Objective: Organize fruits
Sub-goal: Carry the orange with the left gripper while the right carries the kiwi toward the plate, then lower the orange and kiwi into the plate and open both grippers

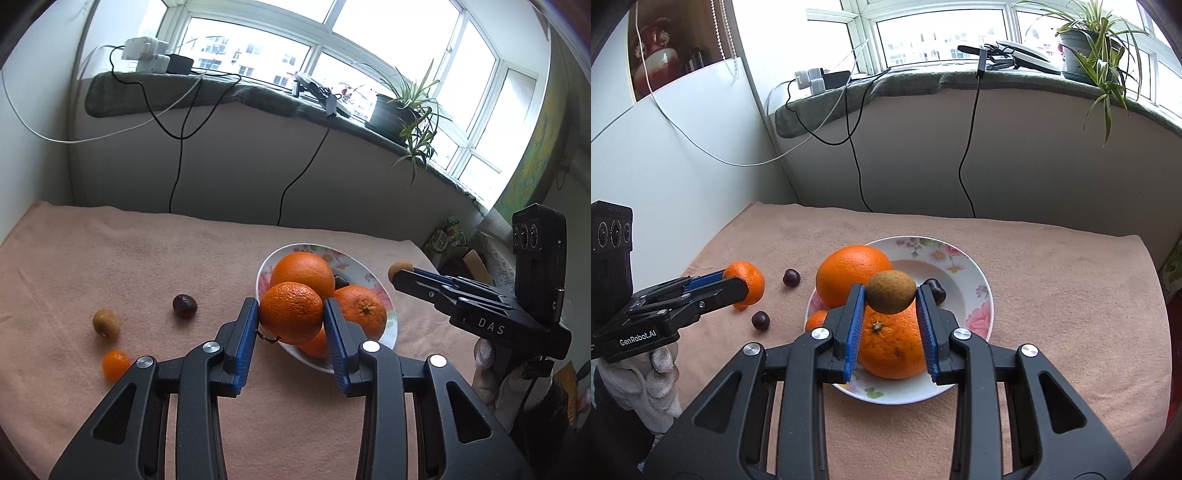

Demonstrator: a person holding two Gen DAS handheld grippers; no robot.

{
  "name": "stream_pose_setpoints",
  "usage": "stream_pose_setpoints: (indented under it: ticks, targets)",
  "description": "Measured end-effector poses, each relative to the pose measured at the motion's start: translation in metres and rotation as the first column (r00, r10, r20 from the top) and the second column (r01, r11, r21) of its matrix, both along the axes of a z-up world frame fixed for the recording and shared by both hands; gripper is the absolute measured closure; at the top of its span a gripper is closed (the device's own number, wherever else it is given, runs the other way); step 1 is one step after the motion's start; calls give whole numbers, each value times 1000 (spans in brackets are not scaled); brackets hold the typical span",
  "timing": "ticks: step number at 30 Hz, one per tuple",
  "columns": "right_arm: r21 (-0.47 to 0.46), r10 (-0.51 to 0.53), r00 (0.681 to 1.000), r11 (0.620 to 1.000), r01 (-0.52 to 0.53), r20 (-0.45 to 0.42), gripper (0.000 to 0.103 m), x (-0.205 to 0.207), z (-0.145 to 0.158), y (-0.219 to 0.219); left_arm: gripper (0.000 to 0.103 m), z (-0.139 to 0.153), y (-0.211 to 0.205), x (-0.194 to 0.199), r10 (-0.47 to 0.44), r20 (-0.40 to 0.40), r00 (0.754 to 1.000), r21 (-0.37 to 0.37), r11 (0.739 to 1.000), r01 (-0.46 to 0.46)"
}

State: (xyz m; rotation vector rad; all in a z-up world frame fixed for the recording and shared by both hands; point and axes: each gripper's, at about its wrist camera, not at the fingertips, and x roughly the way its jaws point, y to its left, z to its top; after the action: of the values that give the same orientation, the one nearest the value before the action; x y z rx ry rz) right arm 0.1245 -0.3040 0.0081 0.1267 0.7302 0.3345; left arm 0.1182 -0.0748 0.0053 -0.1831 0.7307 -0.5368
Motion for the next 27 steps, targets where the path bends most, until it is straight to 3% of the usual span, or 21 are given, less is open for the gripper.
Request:
stream_pose_setpoints:
  ticks: [16, 27]
  targets:
    - [21, -61, 996, 998, 62, -64, 73, 18, -27, -39, 68, 10, -69, 29, -94, 21, 995, 50, 994, 93]
    - [24, -57, 994, 998, 60, -91, 73, 21, -37, -42, 68, 5, -91, 40, -118, 10, 993, 84, 990, 117]
